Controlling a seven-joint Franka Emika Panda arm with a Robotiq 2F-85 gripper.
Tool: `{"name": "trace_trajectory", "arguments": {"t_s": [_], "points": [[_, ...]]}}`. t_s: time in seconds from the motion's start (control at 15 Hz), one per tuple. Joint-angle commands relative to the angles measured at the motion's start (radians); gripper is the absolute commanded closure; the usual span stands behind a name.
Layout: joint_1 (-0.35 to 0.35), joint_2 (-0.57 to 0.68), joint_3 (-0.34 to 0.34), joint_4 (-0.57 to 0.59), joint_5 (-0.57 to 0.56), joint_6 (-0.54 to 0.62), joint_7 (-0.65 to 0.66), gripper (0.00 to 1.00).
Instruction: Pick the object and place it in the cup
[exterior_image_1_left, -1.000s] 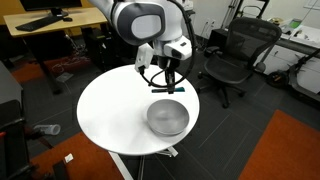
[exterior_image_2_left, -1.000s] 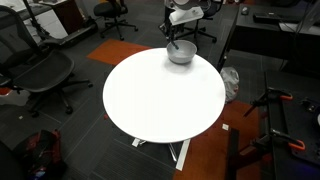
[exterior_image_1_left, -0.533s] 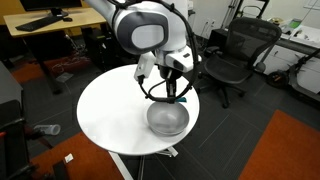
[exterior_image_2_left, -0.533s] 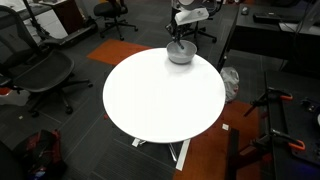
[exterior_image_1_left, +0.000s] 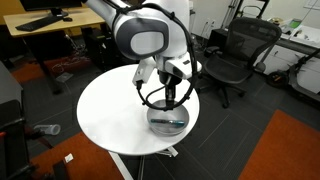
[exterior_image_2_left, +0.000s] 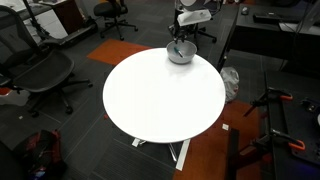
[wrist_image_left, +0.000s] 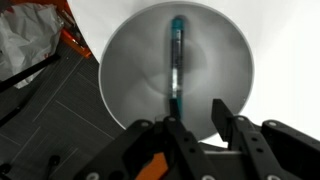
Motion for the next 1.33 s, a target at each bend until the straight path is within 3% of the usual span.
{"name": "trace_trajectory", "arguments": {"t_s": [0.0,0.27,0.73,1.27], "points": [[0.011,-0.028,-0.011,-0.020,0.008,-0.019,0.033,0.27],[0.024,-0.076,-0.023,-0.062,-0.007,-0.004,0.036,0.00],[0.023,-0.242,-0.017,-0.192,-0.014,-0.012,0.001,0.00],[0.012,-0.484,0.007,-0.416,-0.046,-0.063,-0.100,0.00]]}}
